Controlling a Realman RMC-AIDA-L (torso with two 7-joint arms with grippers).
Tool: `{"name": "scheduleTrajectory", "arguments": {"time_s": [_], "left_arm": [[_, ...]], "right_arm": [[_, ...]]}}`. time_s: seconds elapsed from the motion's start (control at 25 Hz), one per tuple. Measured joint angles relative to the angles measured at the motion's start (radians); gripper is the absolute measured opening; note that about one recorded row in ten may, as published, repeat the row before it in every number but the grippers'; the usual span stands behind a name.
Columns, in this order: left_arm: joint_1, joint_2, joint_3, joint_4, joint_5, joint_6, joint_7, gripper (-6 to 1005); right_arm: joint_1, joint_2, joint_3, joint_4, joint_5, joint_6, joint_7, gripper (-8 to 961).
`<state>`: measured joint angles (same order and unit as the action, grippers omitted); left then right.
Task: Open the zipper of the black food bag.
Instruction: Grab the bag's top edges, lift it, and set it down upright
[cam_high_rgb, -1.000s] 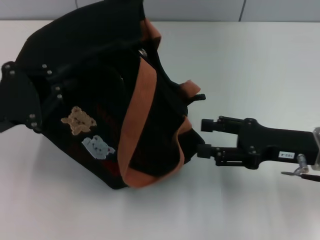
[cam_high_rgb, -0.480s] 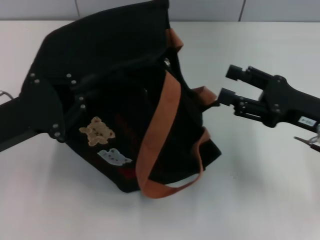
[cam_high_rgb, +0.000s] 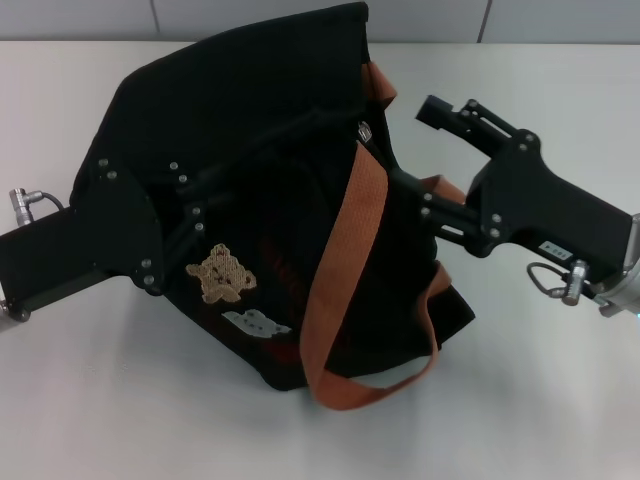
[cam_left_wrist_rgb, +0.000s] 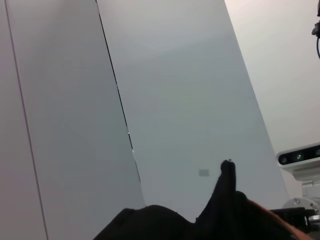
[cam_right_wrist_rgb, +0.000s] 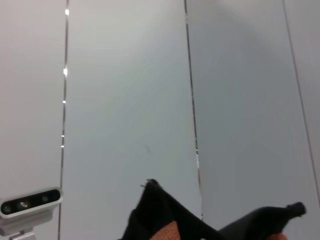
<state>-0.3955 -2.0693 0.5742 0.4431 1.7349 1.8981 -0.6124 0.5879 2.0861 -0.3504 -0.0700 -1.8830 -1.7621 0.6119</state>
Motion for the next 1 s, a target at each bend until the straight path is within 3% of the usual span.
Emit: {"name": "scheduleTrajectory", "arguments": {"time_s": [0.56,0.64,1.0], "left_arm": [[0.002,-0.002,0.028,-0.020,0.001,-0.007,0.034,97],[0.001,-0.001,0.028,-0.029,0.001,-0.007,0.041,97],[0.007,0.000,0.029,-0.031,0.002,-0.006,0.046,97]], "right_arm": [[0.018,0.004,0.009,0.099,0.001,0.037,-0.205,711],[0.020,0.005,0.011,0.114,0.002,0.044,-0.240,537],[-0.007,0.002,0.057,0.108,0.011,0.038,-0.246,541]]}}
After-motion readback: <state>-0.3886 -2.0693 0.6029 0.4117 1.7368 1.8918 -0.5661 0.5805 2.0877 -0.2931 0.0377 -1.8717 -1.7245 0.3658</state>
